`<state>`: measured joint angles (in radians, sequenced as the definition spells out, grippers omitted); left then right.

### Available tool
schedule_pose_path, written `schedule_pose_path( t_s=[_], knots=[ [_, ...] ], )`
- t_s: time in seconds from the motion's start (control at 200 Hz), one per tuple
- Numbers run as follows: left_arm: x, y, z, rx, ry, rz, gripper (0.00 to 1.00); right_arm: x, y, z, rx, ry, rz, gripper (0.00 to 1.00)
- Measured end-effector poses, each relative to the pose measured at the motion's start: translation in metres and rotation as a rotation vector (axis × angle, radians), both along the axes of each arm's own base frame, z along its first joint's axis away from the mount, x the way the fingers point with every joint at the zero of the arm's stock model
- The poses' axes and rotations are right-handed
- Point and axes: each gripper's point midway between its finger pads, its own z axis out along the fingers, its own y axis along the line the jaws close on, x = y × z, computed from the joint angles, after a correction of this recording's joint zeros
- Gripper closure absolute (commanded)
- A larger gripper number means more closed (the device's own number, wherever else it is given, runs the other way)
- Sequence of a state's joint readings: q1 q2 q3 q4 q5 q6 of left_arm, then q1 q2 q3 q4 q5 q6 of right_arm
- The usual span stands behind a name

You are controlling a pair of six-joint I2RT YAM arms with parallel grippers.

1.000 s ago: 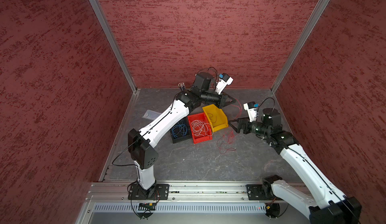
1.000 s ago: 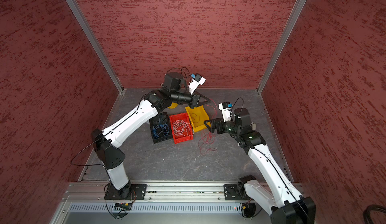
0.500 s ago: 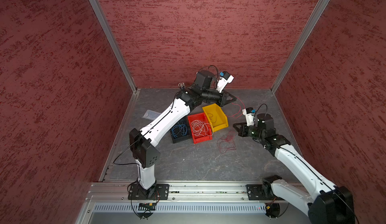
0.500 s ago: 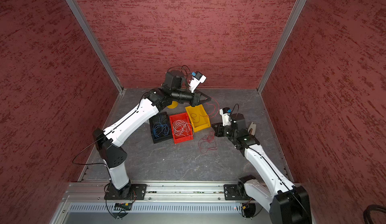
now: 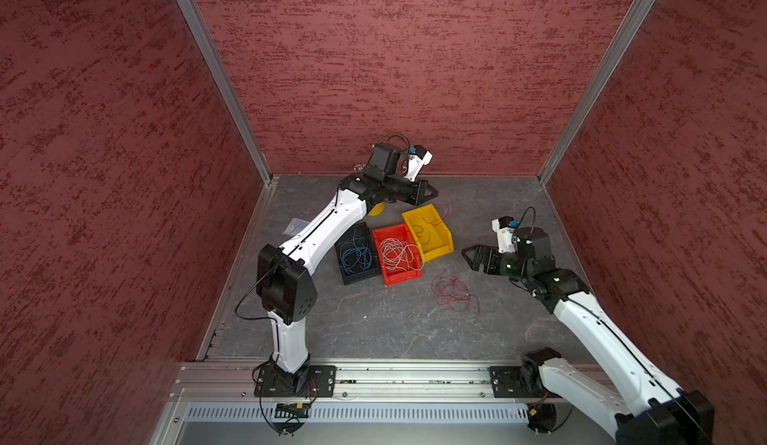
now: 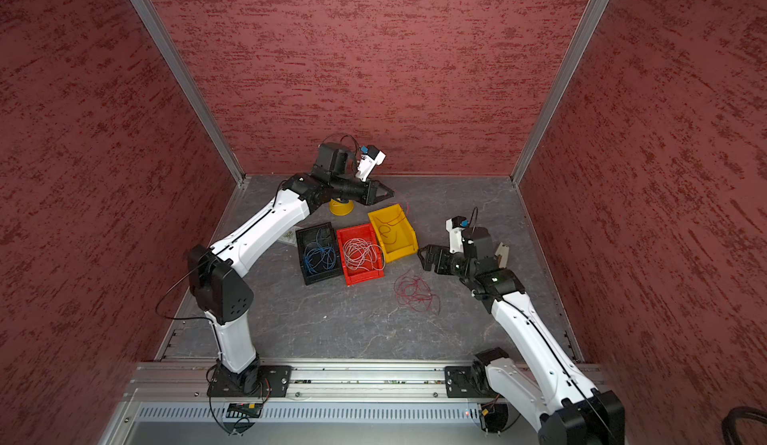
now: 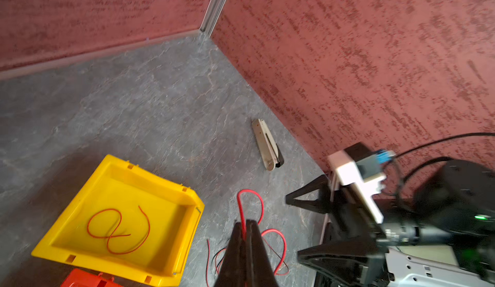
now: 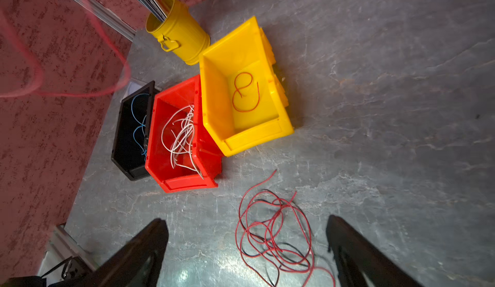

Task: Untangle and sort cables by color
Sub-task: Place the cable in the bin.

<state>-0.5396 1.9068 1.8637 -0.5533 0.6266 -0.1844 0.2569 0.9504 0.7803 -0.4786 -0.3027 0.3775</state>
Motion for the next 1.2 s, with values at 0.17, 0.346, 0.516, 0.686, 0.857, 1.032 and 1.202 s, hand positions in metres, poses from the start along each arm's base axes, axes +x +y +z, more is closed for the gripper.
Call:
schedule_pose_path(
  t_s=[0.17,0.346,0.516,0.686,0.857,1.032,1.202],
  knots=[
    [0.025,0.005,-0.056,0.057,0.09,0.028,1.0,0.003,-0.006,0.038,0.015,-0.059,-0.05,0.02],
    [0.043,0.01,-0.093,0.1,0.142,0.043,1.0,0.002,-0.01,0.06,0.026,-0.088,-0.08,0.02],
    [0.056,0.012,-0.115,0.12,0.171,0.052,0.93,0.003,-0.011,0.061,0.031,-0.059,-0.096,0.02],
    [0.066,0.011,-0.122,0.13,0.172,0.05,0.78,0.003,-0.011,0.048,0.023,0.002,-0.104,0.02],
    [0.07,0.009,-0.118,0.124,0.165,0.05,0.65,0.003,-0.01,0.04,0.025,0.038,-0.106,0.02],
    [0.071,0.009,-0.111,0.112,0.156,0.049,0.61,0.004,-0.009,0.03,0.018,0.097,-0.109,0.02],
    [0.057,0.013,-0.105,0.1,0.169,0.038,0.51,0.003,-0.006,0.005,-0.006,0.235,-0.106,0.03]
  ],
)
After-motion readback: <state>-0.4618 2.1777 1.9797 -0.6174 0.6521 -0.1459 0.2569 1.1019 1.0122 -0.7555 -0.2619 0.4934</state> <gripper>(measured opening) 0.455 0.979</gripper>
